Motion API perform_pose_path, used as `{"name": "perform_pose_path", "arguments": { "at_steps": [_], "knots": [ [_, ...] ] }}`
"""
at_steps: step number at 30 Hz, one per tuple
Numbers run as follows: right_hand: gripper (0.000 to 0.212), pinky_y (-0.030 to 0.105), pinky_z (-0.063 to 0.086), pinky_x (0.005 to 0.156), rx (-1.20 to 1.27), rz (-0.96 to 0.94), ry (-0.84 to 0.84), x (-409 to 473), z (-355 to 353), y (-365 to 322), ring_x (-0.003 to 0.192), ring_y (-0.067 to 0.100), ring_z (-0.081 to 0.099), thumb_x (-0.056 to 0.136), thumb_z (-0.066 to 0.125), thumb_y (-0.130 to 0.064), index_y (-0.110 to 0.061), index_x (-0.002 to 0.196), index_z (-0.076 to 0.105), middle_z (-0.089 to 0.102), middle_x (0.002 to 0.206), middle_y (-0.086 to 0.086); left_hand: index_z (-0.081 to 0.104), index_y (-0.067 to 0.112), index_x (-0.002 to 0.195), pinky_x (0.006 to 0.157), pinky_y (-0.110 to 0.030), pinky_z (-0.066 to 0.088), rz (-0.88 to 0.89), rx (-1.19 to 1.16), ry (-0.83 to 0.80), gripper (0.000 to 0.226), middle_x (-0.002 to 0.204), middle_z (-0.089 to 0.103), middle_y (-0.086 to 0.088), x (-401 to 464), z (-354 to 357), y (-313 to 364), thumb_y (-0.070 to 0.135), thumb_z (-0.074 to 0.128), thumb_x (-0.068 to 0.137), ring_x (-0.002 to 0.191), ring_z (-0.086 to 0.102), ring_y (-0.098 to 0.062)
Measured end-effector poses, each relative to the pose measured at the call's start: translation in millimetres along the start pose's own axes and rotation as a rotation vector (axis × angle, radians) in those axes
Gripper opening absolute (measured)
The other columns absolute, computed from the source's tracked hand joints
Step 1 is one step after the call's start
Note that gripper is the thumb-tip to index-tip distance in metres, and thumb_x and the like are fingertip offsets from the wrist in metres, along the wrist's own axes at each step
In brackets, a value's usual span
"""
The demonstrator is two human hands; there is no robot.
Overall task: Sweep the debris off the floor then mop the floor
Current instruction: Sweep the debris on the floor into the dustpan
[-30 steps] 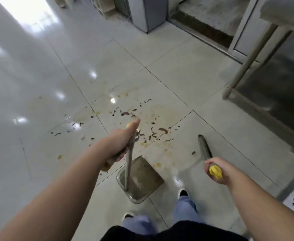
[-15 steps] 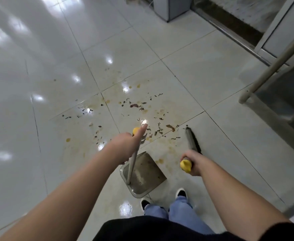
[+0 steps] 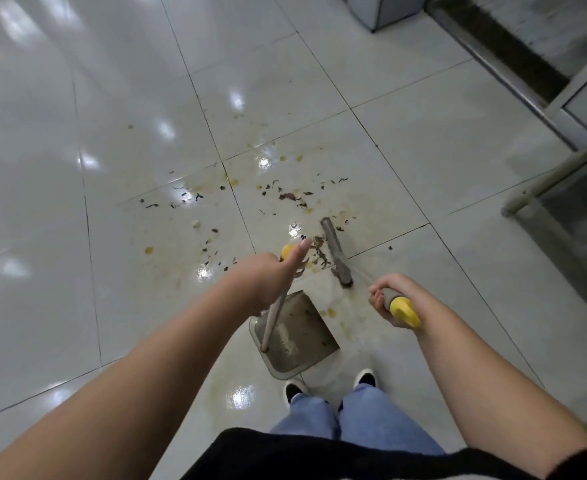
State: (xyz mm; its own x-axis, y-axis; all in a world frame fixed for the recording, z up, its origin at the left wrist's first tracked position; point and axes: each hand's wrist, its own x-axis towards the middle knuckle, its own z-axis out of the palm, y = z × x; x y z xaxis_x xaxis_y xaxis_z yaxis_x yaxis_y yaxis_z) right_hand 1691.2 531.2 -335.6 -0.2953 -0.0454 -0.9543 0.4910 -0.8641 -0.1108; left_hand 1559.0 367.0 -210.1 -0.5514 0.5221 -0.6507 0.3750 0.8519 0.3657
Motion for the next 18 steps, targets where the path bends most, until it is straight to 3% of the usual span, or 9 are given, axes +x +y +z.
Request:
{"name": "perform_pose_path", "arguments": {
  "at_steps": [4,10,14,18],
  "knots": [
    [0.029,0.011,0.033,0.024,0.212,-0.077,0.0,-26,-15,6,0.021,0.007,0.039,0.097,0.031,-0.006,-0.008,0.068,0.037,0.038,0.034,0.003,0.053,0.01,0.063,0.049,-0.023,0.038,0.062,-0.022,-0.008,0.078,0.06,0.05,-0.005,5,-2,1,0.073,0.01,0.082,0.049,0.046,-0.015],
    [0.029,0.011,0.035,0.026,0.254,-0.218,0.112,-36,-49,-24,0.021,0.006,0.039,0.093,0.03,-0.003,-0.008,0.066,0.036,0.039,0.033,0.003,0.052,0.01,0.062,0.049,-0.023,0.034,0.078,-0.035,-0.007,0.074,0.057,0.048,-0.004,15,-5,17,0.068,0.012,0.086,0.049,0.044,-0.014],
    [0.031,0.009,0.035,0.028,-0.005,-0.243,0.261,-15,-70,-60,0.019,0.008,0.04,0.09,0.033,-0.001,-0.008,0.059,0.036,0.039,0.027,0.001,0.055,0.007,0.062,0.046,-0.022,0.035,-0.036,-0.099,-0.015,0.078,0.052,0.047,-0.002,27,-5,35,0.074,0.019,0.08,0.044,0.042,-0.013],
    [0.027,0.011,0.035,0.029,-0.223,-0.178,0.296,14,-68,-88,0.026,0.011,0.043,0.086,0.038,0.0,-0.008,0.061,0.038,0.042,0.034,0.003,0.051,0.01,0.057,0.036,-0.014,0.033,-0.167,-0.206,-0.04,0.076,0.037,0.043,0.006,39,-6,52,0.083,0.031,0.068,0.029,0.036,-0.008]
  ]
}}
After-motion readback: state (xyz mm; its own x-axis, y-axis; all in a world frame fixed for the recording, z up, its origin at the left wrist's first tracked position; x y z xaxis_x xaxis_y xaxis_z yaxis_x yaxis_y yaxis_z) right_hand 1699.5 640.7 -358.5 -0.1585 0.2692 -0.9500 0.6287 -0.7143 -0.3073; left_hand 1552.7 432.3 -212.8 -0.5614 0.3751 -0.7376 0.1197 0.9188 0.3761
